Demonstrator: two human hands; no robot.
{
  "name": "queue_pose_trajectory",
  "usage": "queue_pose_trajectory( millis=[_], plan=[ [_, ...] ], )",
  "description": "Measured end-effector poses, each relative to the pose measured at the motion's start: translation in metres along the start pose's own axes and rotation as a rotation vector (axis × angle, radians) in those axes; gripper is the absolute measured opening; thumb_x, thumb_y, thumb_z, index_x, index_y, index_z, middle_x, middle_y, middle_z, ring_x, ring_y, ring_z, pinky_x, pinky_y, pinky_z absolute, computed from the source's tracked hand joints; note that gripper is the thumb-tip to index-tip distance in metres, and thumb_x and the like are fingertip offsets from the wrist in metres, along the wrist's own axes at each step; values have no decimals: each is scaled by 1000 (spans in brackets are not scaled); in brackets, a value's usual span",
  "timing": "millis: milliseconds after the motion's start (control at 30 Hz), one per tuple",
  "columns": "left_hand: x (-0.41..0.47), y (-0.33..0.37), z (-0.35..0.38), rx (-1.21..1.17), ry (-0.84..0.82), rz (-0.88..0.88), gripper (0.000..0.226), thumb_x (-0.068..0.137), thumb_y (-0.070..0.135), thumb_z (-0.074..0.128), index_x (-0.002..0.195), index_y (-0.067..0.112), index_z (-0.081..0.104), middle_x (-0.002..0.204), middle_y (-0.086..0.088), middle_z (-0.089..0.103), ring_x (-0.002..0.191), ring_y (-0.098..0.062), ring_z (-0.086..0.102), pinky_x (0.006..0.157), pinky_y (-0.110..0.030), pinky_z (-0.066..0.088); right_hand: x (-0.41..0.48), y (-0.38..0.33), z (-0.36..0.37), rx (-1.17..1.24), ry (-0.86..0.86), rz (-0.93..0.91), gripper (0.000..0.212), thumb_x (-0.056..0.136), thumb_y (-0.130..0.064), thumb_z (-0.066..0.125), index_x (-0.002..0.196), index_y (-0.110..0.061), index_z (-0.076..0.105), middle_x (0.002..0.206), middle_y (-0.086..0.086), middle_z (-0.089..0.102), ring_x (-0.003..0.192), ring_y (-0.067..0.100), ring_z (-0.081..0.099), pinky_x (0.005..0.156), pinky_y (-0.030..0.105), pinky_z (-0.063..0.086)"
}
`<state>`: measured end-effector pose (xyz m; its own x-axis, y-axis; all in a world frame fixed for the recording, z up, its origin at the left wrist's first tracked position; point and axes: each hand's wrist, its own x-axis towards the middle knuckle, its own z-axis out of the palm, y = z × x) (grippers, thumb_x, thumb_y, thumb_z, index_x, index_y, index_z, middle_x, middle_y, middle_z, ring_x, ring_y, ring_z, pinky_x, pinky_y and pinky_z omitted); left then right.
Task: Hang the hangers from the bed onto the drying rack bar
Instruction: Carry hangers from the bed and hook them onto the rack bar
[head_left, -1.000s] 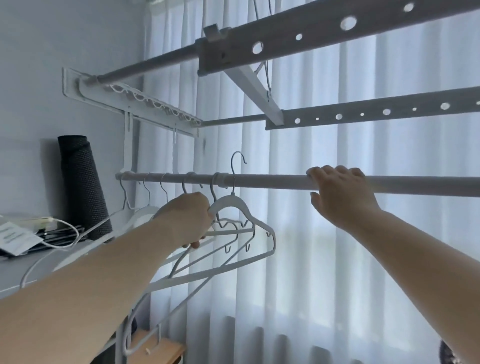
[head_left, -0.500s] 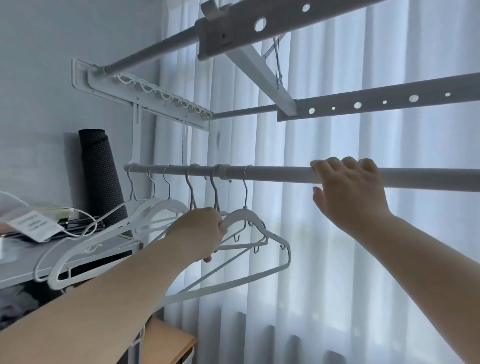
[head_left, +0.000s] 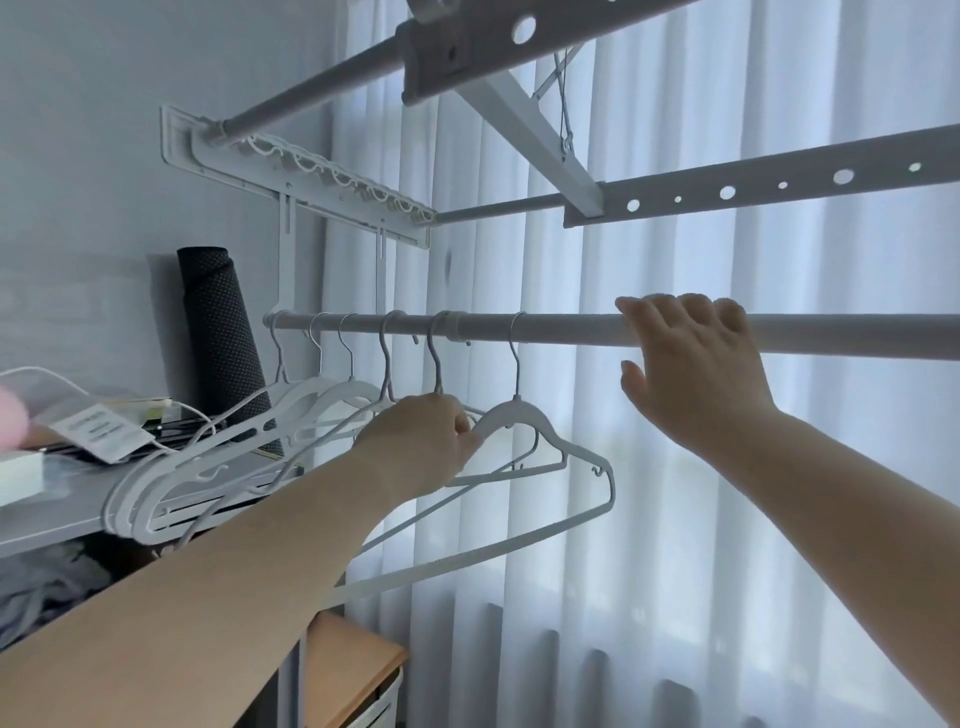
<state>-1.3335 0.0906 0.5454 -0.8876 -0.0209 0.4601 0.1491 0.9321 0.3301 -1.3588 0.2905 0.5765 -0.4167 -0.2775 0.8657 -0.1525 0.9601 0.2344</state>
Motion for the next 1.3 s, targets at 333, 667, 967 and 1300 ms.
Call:
queue_pose_trajectory(
  millis=[333, 667, 967, 1300],
  plan=[
    [-48, -49, -8, -167, 376, 30, 19, 91, 29, 51, 103, 19, 62, 93, 15, 55, 99, -8, 51, 81, -19, 33, -11, -76, -4, 532, 200, -208, 39, 74, -13, 57, 111, -3, 59, 105, 15, 65, 98, 38, 60, 90, 40, 43],
    [-202, -160, -52, -147, 460, -364, 24, 92, 17, 50, 74, 32, 55, 79, 14, 62, 85, -11, 57, 67, -18, 40, -47, -206, -74, 1036, -328, -473, 25, 92, -23, 47, 115, -20, 56, 85, -11, 53, 83, 14, 53, 81, 29, 48],
    [-490, -234, -56, -183, 503, -973, 32, 88, 7, 55, 64, 28, 55, 55, 10, 62, 63, -13, 60, 62, -17, 42, -154, -366, -147, 1465, -891, -554, 23, 89, -2, 44, 83, -20, 58, 70, -7, 58, 57, 1, 51, 70, 28, 47],
    [-817, -204, -115, 31, 651, -1658, 32, 91, 15, 45, 64, 33, 46, 76, 6, 61, 79, -18, 58, 66, -26, 39, -331, -546, -289, 1623, -1299, -836, 36, 87, 6, 45, 69, -24, 53, 63, -4, 59, 45, -6, 55, 49, 4, 41]
  ],
)
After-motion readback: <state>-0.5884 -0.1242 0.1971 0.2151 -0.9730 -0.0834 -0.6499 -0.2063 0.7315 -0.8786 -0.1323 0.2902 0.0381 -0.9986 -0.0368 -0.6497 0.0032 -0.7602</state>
